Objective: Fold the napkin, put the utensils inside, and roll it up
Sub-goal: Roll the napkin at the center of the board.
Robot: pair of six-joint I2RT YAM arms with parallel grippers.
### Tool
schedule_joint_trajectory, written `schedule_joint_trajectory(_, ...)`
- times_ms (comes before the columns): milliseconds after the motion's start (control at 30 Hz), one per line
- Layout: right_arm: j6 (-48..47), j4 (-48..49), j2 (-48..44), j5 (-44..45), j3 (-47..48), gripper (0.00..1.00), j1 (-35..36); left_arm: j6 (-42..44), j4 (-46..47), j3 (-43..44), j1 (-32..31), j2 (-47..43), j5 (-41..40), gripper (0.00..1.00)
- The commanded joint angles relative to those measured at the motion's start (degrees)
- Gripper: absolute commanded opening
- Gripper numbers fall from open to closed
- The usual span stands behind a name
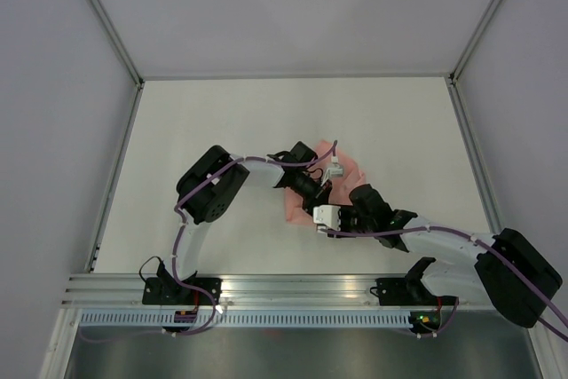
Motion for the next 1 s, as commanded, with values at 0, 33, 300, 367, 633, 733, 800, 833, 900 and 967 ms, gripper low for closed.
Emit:
schedule_joint_trajectory(0,-1.02,1.77,1.77,1.56,-1.20,0.44,0.06,1.86,-5.83,-1.67,0.02,2.74,-11.04,0.03)
schedule_joint_trajectory(33,-0.94,1.77,1.94,1.47,-1.29,0.43,0.06,1.60,-5.92,-1.58,0.02,2.12,-11.22,0.05)
schedule_joint_trajectory(300,-0.85,0.10,4.31,-0.11,0.03,0.20,0.15,-4.20,-3.99,0.09,0.72,-2.27,-10.78,0.17)
schedule_joint_trajectory(367,-0.85,-1.57,4.93,-0.29,0.29,0.17,0.15,-5.25,-3.72,0.00,0.89,-3.50,-10.86,0.20)
schedule_joint_trajectory(633,-0.67,-5.87,6.43,-1.25,2.14,0.12,0.06,-7.62,0.57,-2.27,3.18,-11.23,-10.52,0.31)
schedule_joint_trajectory(733,-0.67,-6.75,6.69,-1.34,2.40,0.11,0.15,-10.51,4.34,-4.47,4.23,-14.74,-13.66,0.33)
schedule_joint_trajectory(800,-0.67,-7.89,6.95,-1.60,2.93,0.11,0.15,-12.02,6.64,-6.06,5.02,-17.20,-17.17,0.34)
schedule_joint_trajectory(833,-0.67,-8.33,7.30,-1.78,3.19,0.11,0.15,-13.50,7.61,-7.80,5.46,-19.91,-22.41,0.34)
schedule_joint_trajectory(900,-0.94,-10.70,8.00,-2.31,4.76,0.11,0.06,-15.79,14.27,-10.53,6.86,-23.53,-26.76,0.35)
schedule_joint_trajectory(967,-1.64,-12.81,9.50,-2.66,7.31,0.10,0.14,-19.92,20.85,-15.28,7.92,-29.31,-34.74,0.36)
